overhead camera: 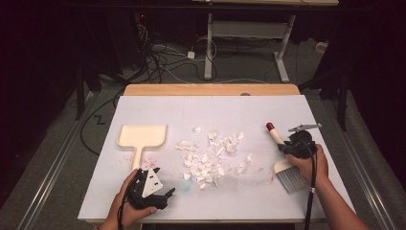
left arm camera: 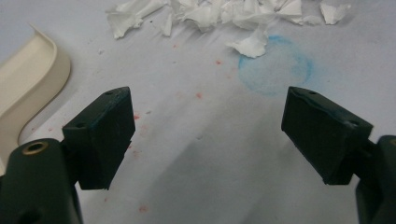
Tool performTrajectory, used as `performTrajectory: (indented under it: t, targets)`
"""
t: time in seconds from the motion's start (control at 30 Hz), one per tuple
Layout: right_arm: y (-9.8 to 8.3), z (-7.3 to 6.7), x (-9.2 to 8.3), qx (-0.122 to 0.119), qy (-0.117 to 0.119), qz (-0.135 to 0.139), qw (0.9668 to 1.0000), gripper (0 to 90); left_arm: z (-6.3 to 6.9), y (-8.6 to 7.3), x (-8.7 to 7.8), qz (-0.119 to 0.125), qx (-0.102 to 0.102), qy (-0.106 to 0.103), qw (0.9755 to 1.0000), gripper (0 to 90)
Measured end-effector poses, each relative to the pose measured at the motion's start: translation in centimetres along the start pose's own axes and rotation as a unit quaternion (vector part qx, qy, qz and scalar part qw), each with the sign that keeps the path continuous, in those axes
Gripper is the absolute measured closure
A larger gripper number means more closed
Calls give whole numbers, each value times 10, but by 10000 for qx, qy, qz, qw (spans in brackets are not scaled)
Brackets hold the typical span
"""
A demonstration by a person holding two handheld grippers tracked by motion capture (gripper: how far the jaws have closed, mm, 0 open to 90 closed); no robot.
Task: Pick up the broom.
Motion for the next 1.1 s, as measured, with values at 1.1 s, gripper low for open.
performTrajectory:
  t: [1.1]
  targets:
    - [97,-132,-131,-1059,652,2640,9565,715,76,176,-3,1652,-243,-1337,9769,193]
Point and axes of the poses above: each handheld gripper's, and its own axes: x roughly forward along the jaws, y roughly out of its top, z roughly to its right, the point moved 10 cm from there along x, roughly forward along the jaws, and after that the axes turned 1 degree about y, right-handed, at the moved point
